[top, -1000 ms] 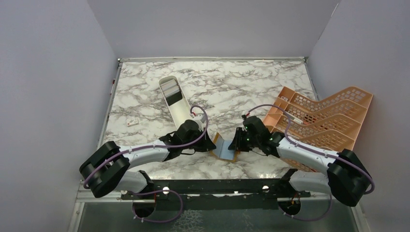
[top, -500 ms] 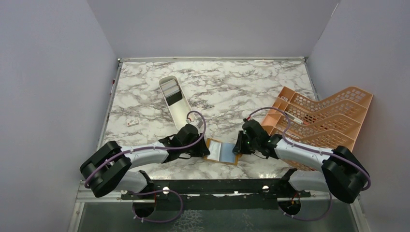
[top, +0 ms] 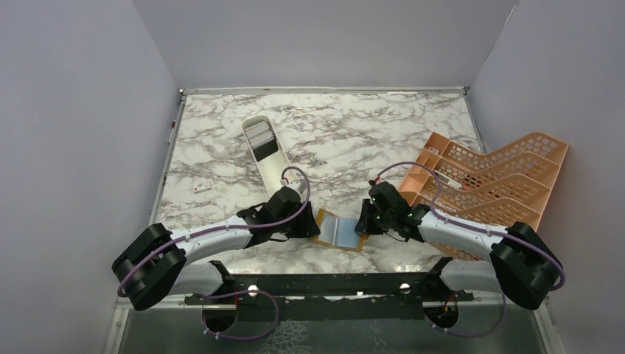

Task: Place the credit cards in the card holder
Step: Open the card holder at the center of the board.

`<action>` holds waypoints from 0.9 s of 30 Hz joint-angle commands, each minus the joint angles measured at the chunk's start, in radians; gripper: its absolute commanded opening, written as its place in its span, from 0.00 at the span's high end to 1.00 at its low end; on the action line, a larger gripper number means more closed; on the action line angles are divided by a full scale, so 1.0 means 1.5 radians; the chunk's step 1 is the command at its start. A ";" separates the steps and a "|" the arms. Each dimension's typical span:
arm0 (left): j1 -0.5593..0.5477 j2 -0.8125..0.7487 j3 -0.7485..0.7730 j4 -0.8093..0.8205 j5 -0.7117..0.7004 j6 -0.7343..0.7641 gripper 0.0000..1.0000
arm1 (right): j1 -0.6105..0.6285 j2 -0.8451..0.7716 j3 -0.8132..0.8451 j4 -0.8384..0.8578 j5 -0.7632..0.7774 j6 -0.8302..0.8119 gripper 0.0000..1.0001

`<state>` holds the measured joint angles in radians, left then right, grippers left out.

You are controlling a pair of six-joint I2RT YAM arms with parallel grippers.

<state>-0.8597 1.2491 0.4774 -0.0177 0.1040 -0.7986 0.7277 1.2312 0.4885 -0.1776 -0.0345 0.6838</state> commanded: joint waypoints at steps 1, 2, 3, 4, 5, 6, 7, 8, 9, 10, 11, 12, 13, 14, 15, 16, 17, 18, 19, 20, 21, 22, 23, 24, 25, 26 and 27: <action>-0.003 -0.041 0.038 -0.046 -0.029 0.016 0.50 | 0.003 -0.011 0.026 -0.028 0.016 -0.021 0.78; -0.003 -0.048 0.042 -0.051 -0.031 0.017 0.50 | 0.003 -0.012 0.030 -0.032 0.011 -0.021 0.78; -0.003 -0.055 0.046 -0.055 -0.034 0.019 0.49 | 0.003 -0.015 0.033 -0.035 0.007 -0.022 0.78; -0.003 -0.062 0.050 -0.060 -0.038 0.021 0.49 | 0.003 -0.019 0.036 -0.038 0.002 -0.023 0.78; -0.003 -0.068 0.053 -0.065 -0.040 0.022 0.48 | 0.003 -0.025 0.039 -0.041 -0.002 -0.022 0.78; -0.003 -0.073 0.058 -0.068 -0.041 0.024 0.48 | 0.003 -0.031 0.042 -0.043 -0.007 -0.022 0.77; -0.004 -0.078 0.064 -0.071 -0.042 0.027 0.48 | 0.003 -0.039 0.045 -0.046 -0.012 -0.021 0.77; -0.003 -0.081 0.071 -0.077 -0.042 0.032 0.48 | 0.003 -0.046 0.050 -0.048 -0.016 -0.019 0.77; -0.003 -0.083 0.080 -0.086 -0.045 0.037 0.48 | 0.003 -0.054 0.054 -0.048 -0.023 -0.016 0.77; -0.003 -0.084 0.089 -0.091 -0.047 0.044 0.48 | 0.004 -0.060 0.056 -0.044 -0.033 -0.012 0.77; -0.003 -0.086 0.097 -0.097 -0.048 0.052 0.48 | 0.005 -0.065 0.056 -0.032 -0.045 -0.006 0.77; -0.002 -0.086 0.106 -0.103 -0.052 0.059 0.48 | 0.008 -0.068 0.056 -0.016 -0.060 0.000 0.78; -0.002 -0.087 0.114 -0.107 -0.055 0.066 0.48 | 0.011 -0.067 0.054 0.007 -0.077 0.007 0.78; -0.001 -0.087 0.122 -0.112 -0.057 0.074 0.48 | 0.015 -0.062 0.052 0.029 -0.092 0.014 0.78; 0.001 -0.086 0.130 -0.115 -0.057 0.082 0.48 | 0.021 -0.053 0.053 0.048 -0.103 0.021 0.78; 0.006 -0.085 0.139 -0.121 -0.055 0.086 0.48 | 0.026 -0.042 0.056 0.064 -0.106 0.026 0.78; 0.010 -0.083 0.147 -0.124 -0.050 0.090 0.48 | 0.032 -0.026 0.060 0.076 -0.106 0.030 0.78; 0.017 -0.081 0.154 -0.129 -0.044 0.095 0.48 | 0.038 -0.009 0.064 0.088 -0.107 0.035 0.78; 0.025 -0.080 0.161 -0.132 -0.038 0.100 0.48 | 0.046 0.008 0.068 0.101 -0.108 0.038 0.78; 0.032 -0.080 0.168 -0.136 -0.032 0.107 0.48 | 0.053 0.030 0.071 0.115 -0.111 0.041 0.78; 0.043 -0.078 0.176 -0.142 -0.026 0.116 0.48 | 0.061 0.045 0.075 0.127 -0.114 0.044 0.78; 0.057 -0.076 0.184 -0.147 -0.017 0.126 0.48 | 0.069 0.062 0.078 0.139 -0.113 0.046 0.78; 0.073 -0.072 0.195 -0.156 -0.007 0.138 0.48 | 0.077 0.078 0.083 0.147 -0.111 0.046 0.78; 0.091 -0.064 0.206 -0.165 0.005 0.151 0.48 | 0.084 0.093 0.087 0.152 -0.106 0.045 0.77; 0.108 -0.056 0.219 -0.175 0.016 0.169 0.48 | 0.091 0.107 0.093 0.153 -0.100 0.043 0.77; 0.126 -0.047 0.235 -0.191 0.019 0.187 0.48 | 0.096 0.119 0.099 0.153 -0.095 0.040 0.77; 0.141 -0.037 0.254 -0.210 0.015 0.206 0.48 | 0.100 0.131 0.102 0.153 -0.090 0.037 0.77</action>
<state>-0.7265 1.1530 0.7677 -0.2451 0.0845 -0.6109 0.8478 1.3724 0.5968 -0.0162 -0.1730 0.7345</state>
